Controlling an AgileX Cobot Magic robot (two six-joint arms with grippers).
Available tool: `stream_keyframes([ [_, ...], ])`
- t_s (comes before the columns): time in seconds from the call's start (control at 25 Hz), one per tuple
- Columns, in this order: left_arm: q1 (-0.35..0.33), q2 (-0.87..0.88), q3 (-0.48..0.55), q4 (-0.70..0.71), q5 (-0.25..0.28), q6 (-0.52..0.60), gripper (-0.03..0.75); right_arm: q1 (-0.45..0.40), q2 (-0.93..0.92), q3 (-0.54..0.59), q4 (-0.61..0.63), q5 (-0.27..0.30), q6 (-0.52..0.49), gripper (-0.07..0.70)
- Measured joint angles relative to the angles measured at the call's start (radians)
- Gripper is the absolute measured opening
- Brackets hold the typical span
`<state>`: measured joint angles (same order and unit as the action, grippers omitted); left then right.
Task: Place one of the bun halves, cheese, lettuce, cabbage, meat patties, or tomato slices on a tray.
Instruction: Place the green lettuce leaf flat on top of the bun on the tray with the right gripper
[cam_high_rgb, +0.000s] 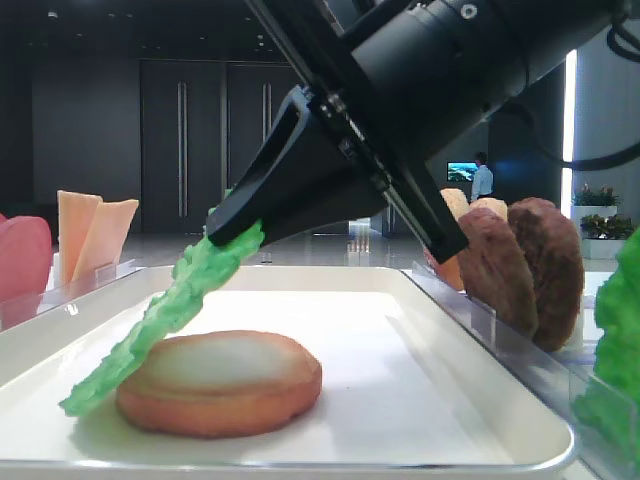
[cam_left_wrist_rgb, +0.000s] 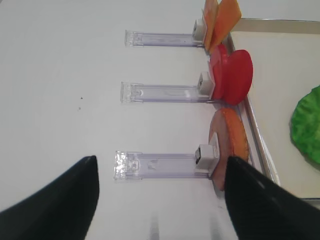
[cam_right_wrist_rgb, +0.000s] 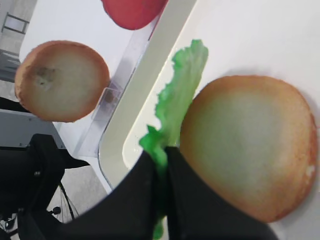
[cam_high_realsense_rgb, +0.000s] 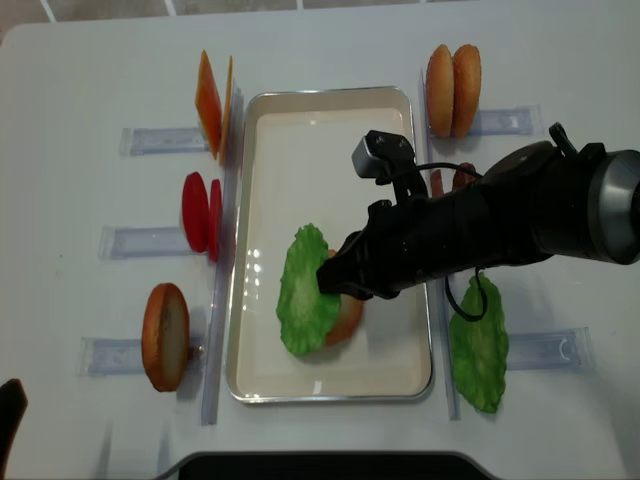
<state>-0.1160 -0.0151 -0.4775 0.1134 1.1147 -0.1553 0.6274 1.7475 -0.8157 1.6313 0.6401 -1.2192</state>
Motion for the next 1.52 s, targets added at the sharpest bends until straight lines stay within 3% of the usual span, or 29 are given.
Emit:
stream_keyframes([
  [0.44, 0.0, 0.0, 0.0, 0.0, 0.0, 0.0, 0.597, 0.0, 0.0, 0.0, -0.05, -0.064, 0.014, 0.011],
  [0.76, 0.0, 0.0, 0.0, 0.0, 0.0, 0.0, 0.597, 0.0, 0.0, 0.0, -0.163, -0.119, 0.099, 0.011],
  [1.16, 0.0, 0.0, 0.0, 0.0, 0.0, 0.0, 0.597, 0.0, 0.0, 0.0, -0.182, -0.161, 0.111, 0.015],
  [1.32, 0.0, 0.0, 0.0, 0.0, 0.0, 0.0, 0.597, 0.0, 0.0, 0.0, -0.229, -0.179, 0.151, 0.083],
  [1.52, 0.0, 0.0, 0.0, 0.0, 0.0, 0.0, 0.597, 0.0, 0.0, 0.0, -0.283, -0.18, 0.187, 0.29],
])
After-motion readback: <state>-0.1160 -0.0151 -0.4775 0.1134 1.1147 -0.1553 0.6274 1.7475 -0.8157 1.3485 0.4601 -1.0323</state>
